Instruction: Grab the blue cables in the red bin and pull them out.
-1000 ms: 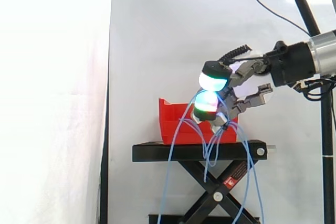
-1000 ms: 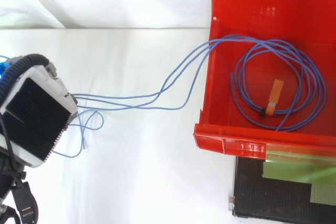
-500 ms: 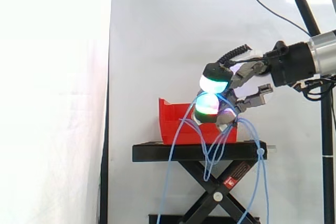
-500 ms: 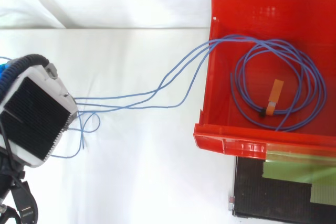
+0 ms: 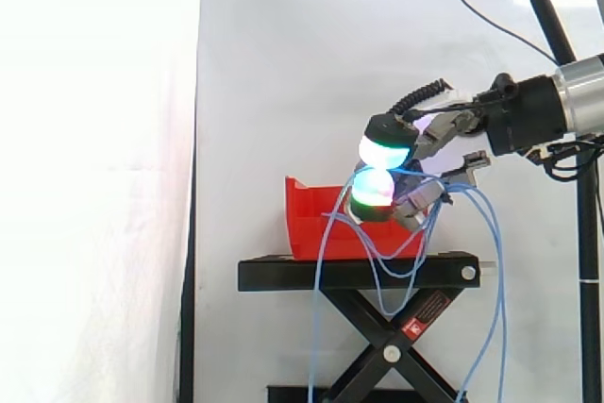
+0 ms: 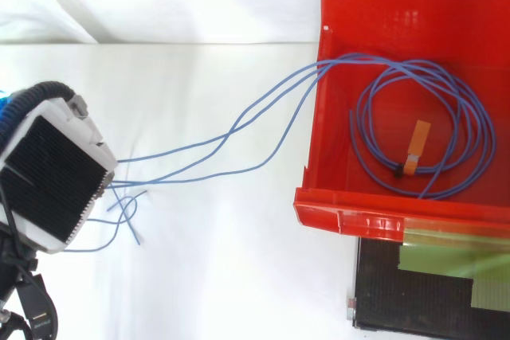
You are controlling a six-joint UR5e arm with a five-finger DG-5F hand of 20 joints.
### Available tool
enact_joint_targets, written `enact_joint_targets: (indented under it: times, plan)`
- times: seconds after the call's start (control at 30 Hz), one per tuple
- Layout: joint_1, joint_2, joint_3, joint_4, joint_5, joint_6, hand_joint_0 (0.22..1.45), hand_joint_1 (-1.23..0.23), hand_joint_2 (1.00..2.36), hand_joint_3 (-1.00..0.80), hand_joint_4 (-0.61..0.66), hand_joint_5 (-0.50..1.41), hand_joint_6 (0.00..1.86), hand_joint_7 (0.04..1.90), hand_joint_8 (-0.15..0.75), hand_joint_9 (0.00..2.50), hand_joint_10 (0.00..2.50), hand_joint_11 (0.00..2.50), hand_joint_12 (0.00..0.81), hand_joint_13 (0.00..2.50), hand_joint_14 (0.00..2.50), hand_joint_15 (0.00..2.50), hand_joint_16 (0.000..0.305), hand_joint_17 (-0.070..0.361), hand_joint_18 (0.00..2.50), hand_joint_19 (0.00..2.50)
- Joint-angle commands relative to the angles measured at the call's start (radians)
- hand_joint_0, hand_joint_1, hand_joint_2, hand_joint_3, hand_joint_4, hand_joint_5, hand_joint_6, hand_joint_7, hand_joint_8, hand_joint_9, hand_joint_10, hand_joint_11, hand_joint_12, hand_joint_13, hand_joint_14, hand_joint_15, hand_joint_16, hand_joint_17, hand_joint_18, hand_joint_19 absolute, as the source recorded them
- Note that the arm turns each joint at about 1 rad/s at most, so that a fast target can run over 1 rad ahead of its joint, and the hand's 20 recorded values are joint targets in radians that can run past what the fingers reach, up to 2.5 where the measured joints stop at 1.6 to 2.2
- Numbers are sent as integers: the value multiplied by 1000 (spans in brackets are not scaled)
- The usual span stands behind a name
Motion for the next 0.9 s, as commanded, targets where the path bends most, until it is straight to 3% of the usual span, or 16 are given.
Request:
enact_joint_targets:
  times: [0.0, 0.23, 0.87]
  plan:
    - [0, 0, 0, 0, -1, 0, 966, -1040, 1002, -938, 184, 799, 650, 532, 254, 1035, 32, 1034, 316, 1255, 661, 1459, 40, 91, 963, 1195]
    - [0, 0, 0, 0, 1, 0, 971, -1038, 1002, -938, 182, 797, 656, 529, 255, 1042, 32, 1051, 311, 1260, 787, 1409, 39, 89, 965, 1208]
    - [0, 0, 0, 0, 1, 0, 980, -1030, 1002, -933, 163, 803, 656, 541, 253, 1033, 32, 1034, 307, 1264, 797, 1414, 39, 88, 951, 1211]
